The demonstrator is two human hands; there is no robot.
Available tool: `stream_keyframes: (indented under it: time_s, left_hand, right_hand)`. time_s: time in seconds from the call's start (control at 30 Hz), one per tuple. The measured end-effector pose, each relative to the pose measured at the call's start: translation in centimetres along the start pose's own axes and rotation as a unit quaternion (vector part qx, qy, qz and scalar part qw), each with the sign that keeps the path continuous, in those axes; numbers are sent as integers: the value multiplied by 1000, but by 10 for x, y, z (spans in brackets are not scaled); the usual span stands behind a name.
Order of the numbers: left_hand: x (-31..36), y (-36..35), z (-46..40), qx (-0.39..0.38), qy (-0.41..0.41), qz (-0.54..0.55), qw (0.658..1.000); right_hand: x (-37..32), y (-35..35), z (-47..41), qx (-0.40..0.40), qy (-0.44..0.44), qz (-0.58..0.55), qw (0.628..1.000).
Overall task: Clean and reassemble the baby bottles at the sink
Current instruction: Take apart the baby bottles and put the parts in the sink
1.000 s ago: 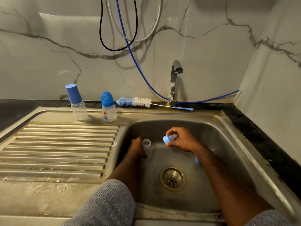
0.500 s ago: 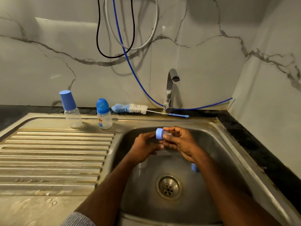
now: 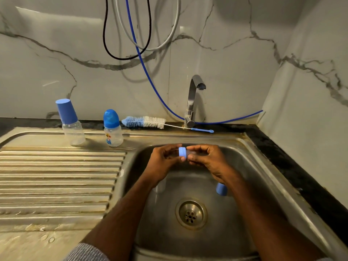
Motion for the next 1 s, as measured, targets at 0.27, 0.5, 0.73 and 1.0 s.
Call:
stream_keyframes:
  time_s: [0.27, 0.5, 0.73, 1.0]
  left_hand:
    - [4, -2, 1, -42, 9, 62, 997]
    - [7, -4, 6, -64, 11, 75, 995]
    - [15, -2, 3, -46, -6, 53, 998]
    - [9, -2, 2, -27, -6, 10, 1000]
  right_hand:
    - [-18, 2, 1, 38, 46, 77, 995]
    - [-23, -7, 8, 22, 41, 89, 995]
    - [-19, 0, 10, 27, -13, -17, 999]
    - [-12, 0, 10, 67, -41, 41, 996]
Point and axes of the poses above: each hand's wrist, its own z-axis away from the middle knuckle, its own y-axis out of the back of the hand, x = y × z, the point moved 7 cm from there along -z, towards the middle knuckle, and after that the axes turned 4 degrees about -z, right-handed, at the moved point
